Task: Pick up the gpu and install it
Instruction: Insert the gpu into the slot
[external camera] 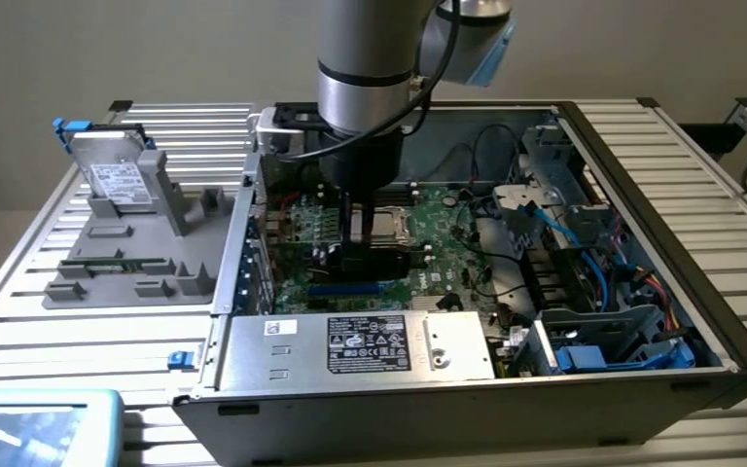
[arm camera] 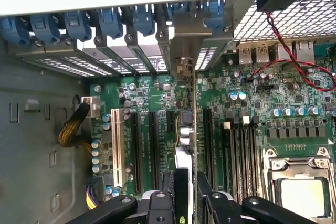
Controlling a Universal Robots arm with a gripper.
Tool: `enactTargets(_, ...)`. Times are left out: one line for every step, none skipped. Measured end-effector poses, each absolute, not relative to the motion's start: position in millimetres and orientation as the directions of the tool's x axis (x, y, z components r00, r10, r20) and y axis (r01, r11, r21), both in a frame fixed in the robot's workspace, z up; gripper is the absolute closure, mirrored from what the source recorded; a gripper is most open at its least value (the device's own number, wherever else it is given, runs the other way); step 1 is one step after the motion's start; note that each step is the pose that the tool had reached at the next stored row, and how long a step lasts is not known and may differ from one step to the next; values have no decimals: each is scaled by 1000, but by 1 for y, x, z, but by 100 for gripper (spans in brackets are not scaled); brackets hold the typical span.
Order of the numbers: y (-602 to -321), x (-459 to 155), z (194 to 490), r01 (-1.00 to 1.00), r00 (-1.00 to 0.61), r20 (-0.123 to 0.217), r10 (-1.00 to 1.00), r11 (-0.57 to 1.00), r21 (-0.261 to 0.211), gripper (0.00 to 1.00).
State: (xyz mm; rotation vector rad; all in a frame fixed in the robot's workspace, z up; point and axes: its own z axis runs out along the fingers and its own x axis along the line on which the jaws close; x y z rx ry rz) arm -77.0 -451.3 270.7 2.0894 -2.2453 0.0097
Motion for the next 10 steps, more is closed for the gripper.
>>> enactTargets(-452,-77,270,-996,-70,59,-996,73,46,72)
enactTargets(-452,-77,270,-996,-70,58,-996,73,46,72)
enactTargets(-452,-78,270,-996,-70,57,-996,73,46,72)
enactTargets(-452,-78,270,-996,-70,57,-996,73,46,72)
enactTargets(-452,-78,269,-996,-70,57,-996,73,46,72)
enactTargets(-452,-78,269,-996,-70,56,-996,73,46,72)
enactTargets(-452,-78,269,-996,-70,56,-996,73,46,72)
enactTargets(-452,-78,268,-996,-71,55,-996,73,46,72)
enactTargets(-452,-78,268,-996,-71,54,-996,73,47,72)
enactTargets(-452,-78,267,-996,-71,52,-996,74,47,72)
